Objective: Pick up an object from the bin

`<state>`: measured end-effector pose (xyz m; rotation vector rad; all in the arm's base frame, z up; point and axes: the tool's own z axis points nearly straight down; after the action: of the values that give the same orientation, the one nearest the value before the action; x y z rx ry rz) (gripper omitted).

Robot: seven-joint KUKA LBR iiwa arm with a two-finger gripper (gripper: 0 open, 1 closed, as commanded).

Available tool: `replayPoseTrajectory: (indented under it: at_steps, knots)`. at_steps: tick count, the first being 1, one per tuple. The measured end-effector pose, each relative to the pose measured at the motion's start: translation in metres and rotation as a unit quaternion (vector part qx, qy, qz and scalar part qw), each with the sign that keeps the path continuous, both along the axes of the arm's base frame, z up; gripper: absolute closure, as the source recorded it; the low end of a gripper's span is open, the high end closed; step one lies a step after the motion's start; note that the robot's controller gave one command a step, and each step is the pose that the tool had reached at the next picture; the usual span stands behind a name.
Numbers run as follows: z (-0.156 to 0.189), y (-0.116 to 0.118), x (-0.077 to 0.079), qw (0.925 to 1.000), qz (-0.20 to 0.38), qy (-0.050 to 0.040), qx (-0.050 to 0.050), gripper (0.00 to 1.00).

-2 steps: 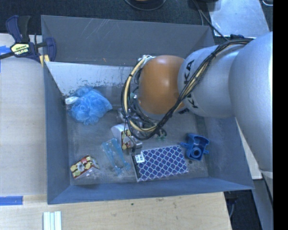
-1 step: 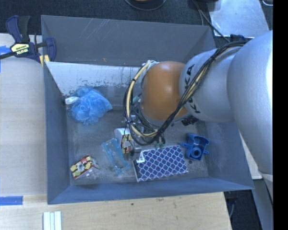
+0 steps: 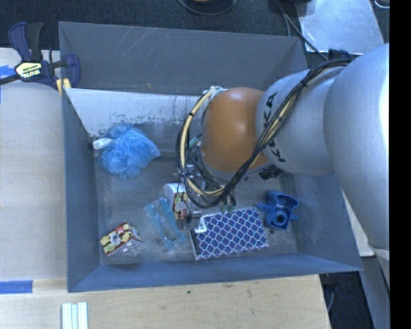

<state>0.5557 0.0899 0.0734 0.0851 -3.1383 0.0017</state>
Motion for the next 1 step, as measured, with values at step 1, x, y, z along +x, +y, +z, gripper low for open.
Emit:
replayPoseTrajectory:
  at_steps: [1]
  knots:
    - [0.1042,0.0084,0.0227,1.0,0.007,0.0001,0.0,1.0]
